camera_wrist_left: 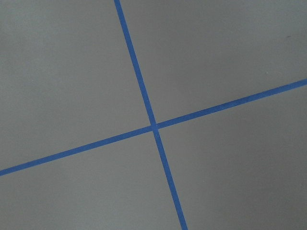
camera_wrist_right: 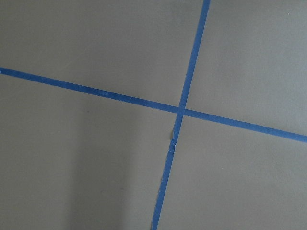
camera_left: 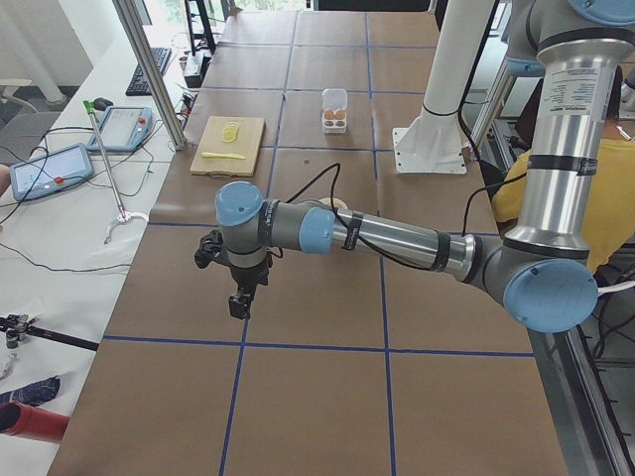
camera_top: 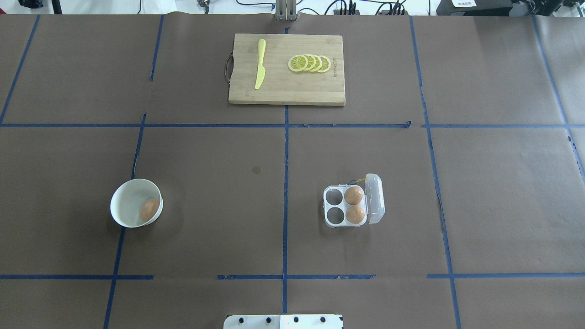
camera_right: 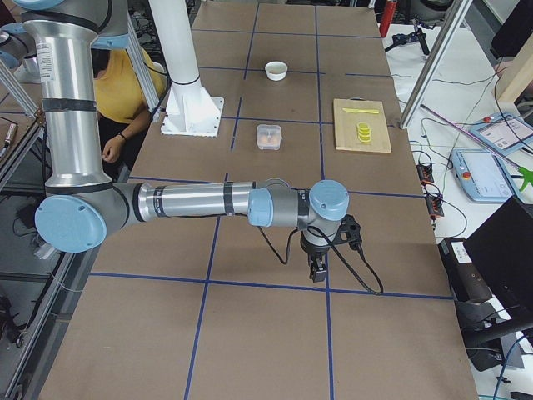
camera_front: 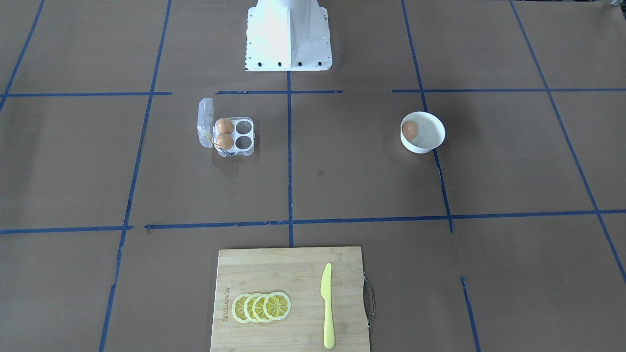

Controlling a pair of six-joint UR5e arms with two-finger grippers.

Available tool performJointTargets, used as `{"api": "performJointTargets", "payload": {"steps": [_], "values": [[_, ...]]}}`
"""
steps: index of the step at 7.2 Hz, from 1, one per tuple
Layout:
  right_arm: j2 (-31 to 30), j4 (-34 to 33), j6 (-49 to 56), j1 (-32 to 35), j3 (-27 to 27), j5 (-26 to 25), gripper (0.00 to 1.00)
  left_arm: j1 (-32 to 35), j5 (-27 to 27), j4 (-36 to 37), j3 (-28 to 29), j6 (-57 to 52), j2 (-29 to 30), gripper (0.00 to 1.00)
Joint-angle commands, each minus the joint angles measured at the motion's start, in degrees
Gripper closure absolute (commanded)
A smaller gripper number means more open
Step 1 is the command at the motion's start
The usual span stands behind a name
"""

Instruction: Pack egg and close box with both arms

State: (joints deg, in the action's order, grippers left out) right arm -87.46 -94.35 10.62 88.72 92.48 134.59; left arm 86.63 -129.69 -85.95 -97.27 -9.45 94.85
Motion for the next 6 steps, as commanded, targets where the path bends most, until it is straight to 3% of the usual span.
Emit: {"api": "performJointTargets", "payload": {"steps": [1,2,4,5,6], "values": [[-0.16,0.13,-0.16,-0.12,-0.20,0.32,0.00,-1.36,-1.00,-6.02,-0.28,1.01,-0.88,0.00],[-0.34,0.13,-0.16,-0.21,-0.46,0.06,0.00,-4.07,-2.75,-12.16,0.32,1.27,-2.20,0.00],[-0.34,0.31,-0.16,-0.30,-0.03,0.15,0.00,-8.12,-5.73,-13.71,-0.28,5.02,-2.57,0.00],[-0.34,0.22,-0.16,-0.30,-0.02,0.24,0.00,-12.23,-9.67,-13.80,-1.51,10.10,-2.48,0.00],[-0.34,0.22,-0.25,-0.30,0.15,0.76,0.00,-17.75,-9.97,-15.11,-4.83,17.89,-2.30,0.00]]}}
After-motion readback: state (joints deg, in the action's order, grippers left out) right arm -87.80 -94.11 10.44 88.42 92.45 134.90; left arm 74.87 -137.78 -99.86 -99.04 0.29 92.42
